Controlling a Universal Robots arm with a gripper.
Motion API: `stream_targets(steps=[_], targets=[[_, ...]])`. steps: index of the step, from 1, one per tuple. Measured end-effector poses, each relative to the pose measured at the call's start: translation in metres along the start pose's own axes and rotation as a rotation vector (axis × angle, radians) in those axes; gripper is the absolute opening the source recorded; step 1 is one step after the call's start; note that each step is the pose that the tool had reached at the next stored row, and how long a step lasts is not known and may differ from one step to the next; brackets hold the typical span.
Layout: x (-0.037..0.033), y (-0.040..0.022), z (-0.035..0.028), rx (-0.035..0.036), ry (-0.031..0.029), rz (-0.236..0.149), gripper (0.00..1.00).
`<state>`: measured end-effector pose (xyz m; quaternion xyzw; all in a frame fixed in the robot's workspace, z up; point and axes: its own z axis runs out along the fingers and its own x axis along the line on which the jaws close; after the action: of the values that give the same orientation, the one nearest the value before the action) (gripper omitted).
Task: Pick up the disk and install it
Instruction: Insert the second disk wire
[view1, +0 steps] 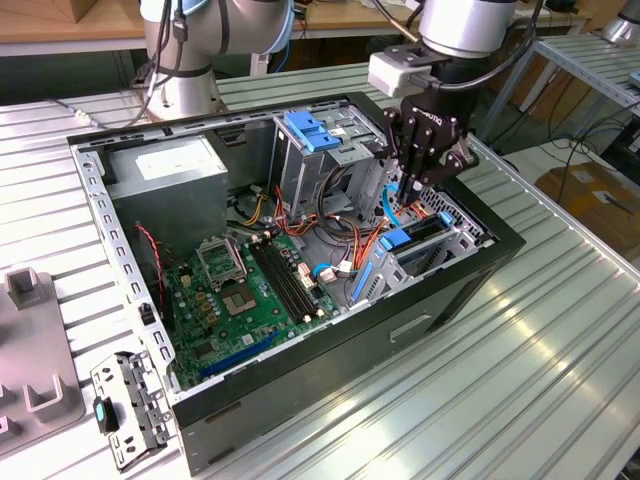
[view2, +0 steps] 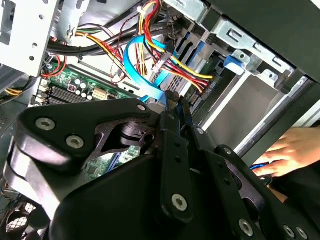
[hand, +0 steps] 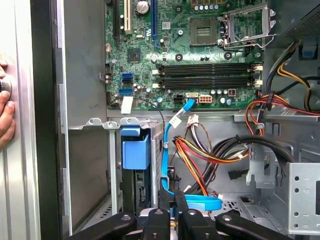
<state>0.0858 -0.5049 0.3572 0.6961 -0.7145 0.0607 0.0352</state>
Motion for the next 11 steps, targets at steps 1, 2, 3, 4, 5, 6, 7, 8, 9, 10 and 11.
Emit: stream_targets(steps=[1, 2, 3, 4, 5, 6, 7, 8, 9, 10, 11], targets=[[0.0016, 0.0008, 0.0006, 0.0034, -0.0016, 0.001, 0.16], [0.0034, 0.0015, 0.0012, 0.0065, -0.0035, 0.001, 0.16], [0.005, 0.0022, 0.0018, 0.0091, -0.0057, 0.001, 0.16], [0.0067, 0.0029, 0.0024, 0.0118, -0.0081, 0.002, 0.16], [0.0085, 0.0036, 0.003, 0.0142, -0.0108, 0.002, 0.16], [0.0118, 0.0043, 0.004, 0.0177, -0.0158, 0.003, 0.16], [0.0137, 0.0044, 0.0044, 0.0193, -0.0188, 0.003, 0.16], [0.0181, 0.0046, 0.0056, 0.0219, -0.026, 0.004, 0.16], [0.0205, 0.0046, 0.0062, 0.0235, -0.0305, 0.004, 0.16], [0.0227, 0.0046, 0.0066, 0.0257, -0.0357, 0.005, 0.16], [0.0258, 0.0045, 0.0071, 0.0306, -0.0449, 0.006, 0.16]])
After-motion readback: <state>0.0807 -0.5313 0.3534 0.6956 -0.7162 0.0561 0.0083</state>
